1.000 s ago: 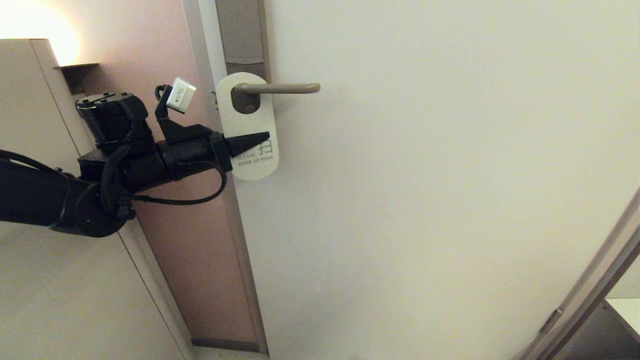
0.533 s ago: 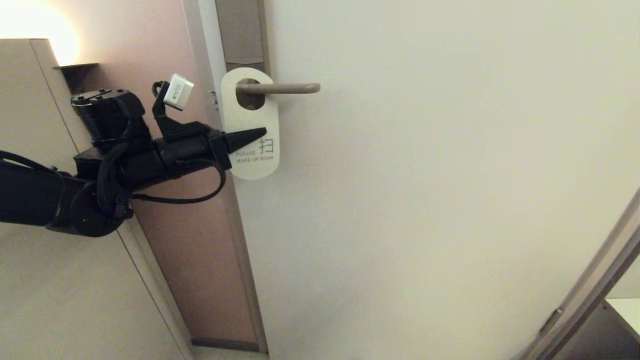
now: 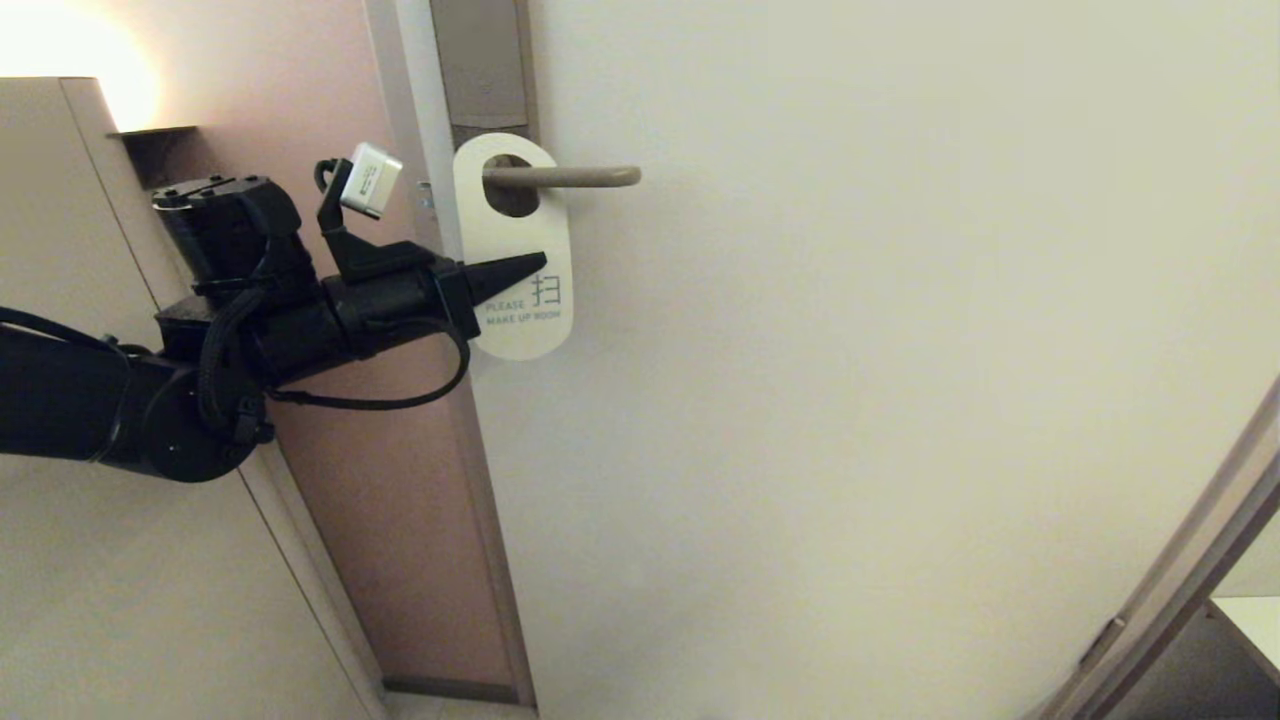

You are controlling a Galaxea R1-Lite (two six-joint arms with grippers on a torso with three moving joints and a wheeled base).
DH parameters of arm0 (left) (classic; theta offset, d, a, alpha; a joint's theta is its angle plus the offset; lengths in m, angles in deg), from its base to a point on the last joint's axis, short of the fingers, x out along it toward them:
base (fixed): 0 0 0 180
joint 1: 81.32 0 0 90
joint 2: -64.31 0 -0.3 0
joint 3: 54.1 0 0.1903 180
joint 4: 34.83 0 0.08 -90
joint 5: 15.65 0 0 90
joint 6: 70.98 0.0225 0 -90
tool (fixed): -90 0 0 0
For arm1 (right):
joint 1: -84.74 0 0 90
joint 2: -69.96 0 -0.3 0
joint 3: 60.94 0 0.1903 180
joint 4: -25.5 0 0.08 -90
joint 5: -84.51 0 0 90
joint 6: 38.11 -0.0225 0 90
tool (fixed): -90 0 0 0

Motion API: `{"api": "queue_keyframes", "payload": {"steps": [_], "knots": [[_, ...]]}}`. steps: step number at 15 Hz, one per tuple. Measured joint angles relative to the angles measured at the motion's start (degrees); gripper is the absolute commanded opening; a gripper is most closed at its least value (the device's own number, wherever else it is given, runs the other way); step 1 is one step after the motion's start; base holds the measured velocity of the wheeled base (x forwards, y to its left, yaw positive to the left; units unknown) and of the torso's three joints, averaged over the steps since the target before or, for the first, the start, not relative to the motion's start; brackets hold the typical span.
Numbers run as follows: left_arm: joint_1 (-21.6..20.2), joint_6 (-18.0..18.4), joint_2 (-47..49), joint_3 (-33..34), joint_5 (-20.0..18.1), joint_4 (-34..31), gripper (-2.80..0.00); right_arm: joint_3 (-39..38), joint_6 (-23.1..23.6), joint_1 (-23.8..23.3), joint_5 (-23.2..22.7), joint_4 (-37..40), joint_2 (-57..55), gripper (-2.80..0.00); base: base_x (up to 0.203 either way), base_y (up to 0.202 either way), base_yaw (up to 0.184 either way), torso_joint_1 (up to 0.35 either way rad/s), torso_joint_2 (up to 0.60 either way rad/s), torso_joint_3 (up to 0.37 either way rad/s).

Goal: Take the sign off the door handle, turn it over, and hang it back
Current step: Take down the sign

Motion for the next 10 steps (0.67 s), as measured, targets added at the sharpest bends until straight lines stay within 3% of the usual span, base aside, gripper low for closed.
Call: {"api": "queue_keyframes", "payload": {"steps": [10], "knots": [[1.76,1.28,0.89,-0.16,5.92,-0.06,-2.80,0.00,0.03,0.02,0.00,0.02,-0.02,-2.80,0.000,0.000,0.000,0.000,0.00,0.000]]}}
